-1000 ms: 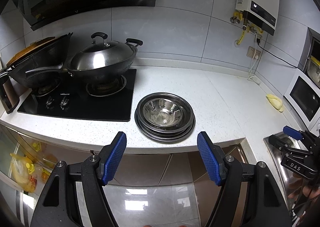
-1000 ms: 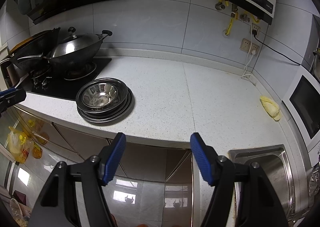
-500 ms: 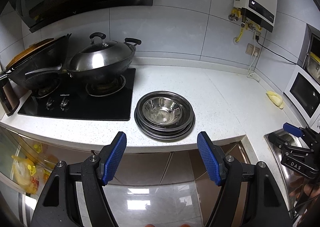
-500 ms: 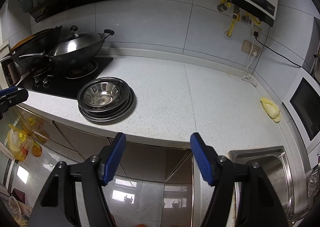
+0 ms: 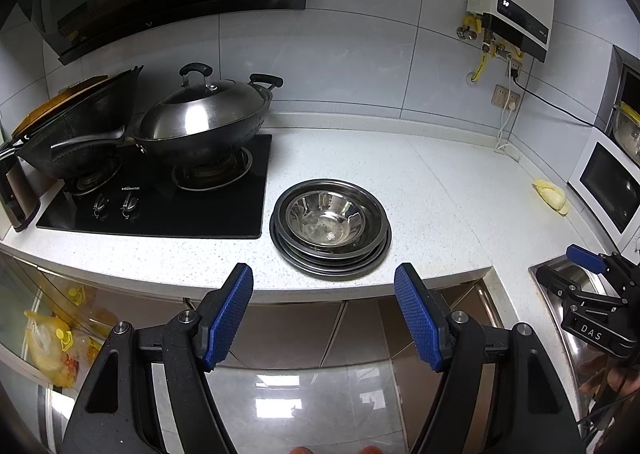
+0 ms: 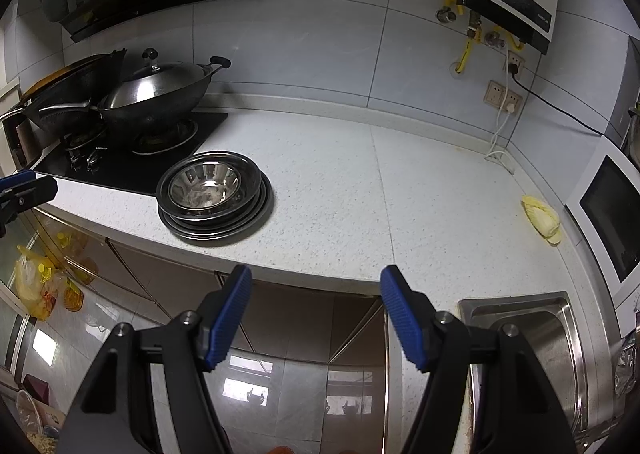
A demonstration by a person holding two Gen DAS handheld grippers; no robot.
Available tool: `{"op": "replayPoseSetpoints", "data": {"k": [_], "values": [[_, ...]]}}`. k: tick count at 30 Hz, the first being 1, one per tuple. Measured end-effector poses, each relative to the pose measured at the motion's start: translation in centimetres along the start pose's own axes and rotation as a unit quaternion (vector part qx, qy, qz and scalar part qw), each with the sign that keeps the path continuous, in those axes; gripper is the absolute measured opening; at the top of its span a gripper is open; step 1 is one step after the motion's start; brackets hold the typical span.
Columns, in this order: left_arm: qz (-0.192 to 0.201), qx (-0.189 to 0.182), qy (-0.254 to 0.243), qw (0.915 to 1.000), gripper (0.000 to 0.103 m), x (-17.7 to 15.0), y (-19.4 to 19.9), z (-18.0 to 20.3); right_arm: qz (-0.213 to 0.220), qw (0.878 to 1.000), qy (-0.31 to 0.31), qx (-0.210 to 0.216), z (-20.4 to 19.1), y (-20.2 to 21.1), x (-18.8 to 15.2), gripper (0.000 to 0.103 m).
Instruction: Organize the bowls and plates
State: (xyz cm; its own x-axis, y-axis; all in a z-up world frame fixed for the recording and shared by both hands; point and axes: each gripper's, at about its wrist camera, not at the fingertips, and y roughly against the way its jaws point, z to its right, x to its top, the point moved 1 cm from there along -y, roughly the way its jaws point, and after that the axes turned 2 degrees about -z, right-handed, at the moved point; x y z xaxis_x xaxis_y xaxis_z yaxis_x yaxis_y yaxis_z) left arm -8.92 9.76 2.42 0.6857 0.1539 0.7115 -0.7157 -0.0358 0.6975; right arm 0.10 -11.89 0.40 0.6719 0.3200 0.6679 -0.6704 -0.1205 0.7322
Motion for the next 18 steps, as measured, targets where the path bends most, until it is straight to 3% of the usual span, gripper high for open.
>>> {"op": "replayPoseSetpoints", "data": {"k": [18], "values": [[-0.005, -0.007, 0.004, 1.0, 0.067, -0.11, -0.42, -0.2, -0.004, 1.0, 0.0, -0.001, 0.16, -0.4, -0.1, 0.066]]}}
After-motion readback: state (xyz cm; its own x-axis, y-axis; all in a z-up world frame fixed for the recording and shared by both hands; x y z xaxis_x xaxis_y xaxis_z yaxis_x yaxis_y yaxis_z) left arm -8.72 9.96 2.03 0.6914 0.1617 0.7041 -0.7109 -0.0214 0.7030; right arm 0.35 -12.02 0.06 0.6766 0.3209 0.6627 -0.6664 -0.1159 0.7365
